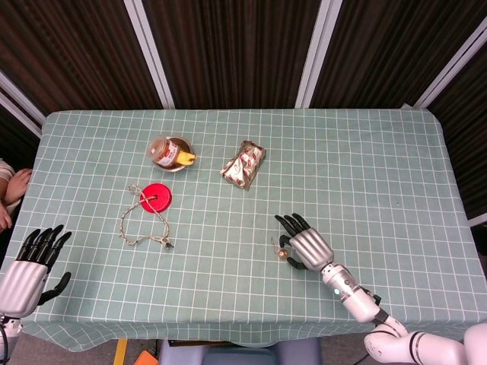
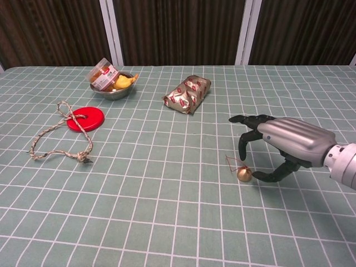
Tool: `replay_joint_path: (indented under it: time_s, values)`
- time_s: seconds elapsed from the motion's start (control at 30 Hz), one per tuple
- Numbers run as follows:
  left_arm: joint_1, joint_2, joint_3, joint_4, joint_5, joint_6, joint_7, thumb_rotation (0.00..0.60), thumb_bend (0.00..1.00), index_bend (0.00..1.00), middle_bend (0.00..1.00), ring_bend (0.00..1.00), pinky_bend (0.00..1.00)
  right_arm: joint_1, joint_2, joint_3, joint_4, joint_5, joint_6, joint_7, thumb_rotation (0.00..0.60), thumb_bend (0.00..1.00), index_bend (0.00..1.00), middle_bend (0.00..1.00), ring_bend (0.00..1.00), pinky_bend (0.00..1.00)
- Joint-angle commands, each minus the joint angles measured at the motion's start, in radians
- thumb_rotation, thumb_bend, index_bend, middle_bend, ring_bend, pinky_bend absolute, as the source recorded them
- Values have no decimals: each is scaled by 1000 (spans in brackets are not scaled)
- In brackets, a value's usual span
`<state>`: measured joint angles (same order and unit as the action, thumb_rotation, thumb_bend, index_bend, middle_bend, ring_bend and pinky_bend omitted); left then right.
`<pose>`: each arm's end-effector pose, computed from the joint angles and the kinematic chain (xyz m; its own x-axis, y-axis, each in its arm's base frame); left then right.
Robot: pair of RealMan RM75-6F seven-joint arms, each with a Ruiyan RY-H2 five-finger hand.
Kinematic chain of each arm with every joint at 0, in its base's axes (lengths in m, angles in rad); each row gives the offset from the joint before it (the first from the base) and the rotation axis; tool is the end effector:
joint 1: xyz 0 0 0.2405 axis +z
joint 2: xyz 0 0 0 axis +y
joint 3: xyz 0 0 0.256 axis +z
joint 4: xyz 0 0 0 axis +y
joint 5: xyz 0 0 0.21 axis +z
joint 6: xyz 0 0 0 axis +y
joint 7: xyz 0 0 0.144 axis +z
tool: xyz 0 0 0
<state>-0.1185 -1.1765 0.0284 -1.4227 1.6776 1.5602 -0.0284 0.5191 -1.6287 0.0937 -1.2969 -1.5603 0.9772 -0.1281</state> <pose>-0.3154 0.1756 0.1461 0.4939 -0.0168 0.8693 0.8481 -0.2113 -0.4859 -0.2057 -0.2845 -0.0455 0.4934 -0.2740 0.8255 -0.8093 -0.4925 0.3202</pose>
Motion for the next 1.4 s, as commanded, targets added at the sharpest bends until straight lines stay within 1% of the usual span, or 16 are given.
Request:
replay_joint_path:
  time_s: [0.03, 0.2, 0.5, 0.8, 1.2, 1.4]
  values:
    - [-1, -1, -1, 1, -3, -3, 0, 600, 382, 0, 0, 0, 0, 5, -6, -3, 9, 6, 5, 7, 600, 439, 592, 36, 0, 0]
    - [-3, -2, -2, 1, -8, -11, 2, 600, 383, 0, 0, 0, 0, 15, -15, -8, 27, 15, 10, 21, 600, 461, 622, 54, 0, 0]
    - [-4, -3, -2, -1, -11, -15, 7, 600, 382, 0, 0, 0, 0, 28, -27, -21, 41, 24, 18, 46, 600, 462, 632, 64, 0, 0]
    - [-2, -2, -2, -2, -9, -11, 8, 600, 383, 0, 0, 0, 0, 36, -43, -30, 50, 33, 31, 44, 600, 498, 657, 84, 0, 0]
    - [-2, -2, -4, 0, -10, -9, 6, 600, 382, 0, 0, 0, 0, 42, -47, -41, 58, 47, 33, 38, 600, 501, 681, 99, 0, 0]
    - [-2, -2, -4, 0, -10, -7, 4, 600, 382, 0, 0, 0, 0, 42, -49, -44, 62, 43, 51, 43, 600, 558, 741, 126, 0, 0]
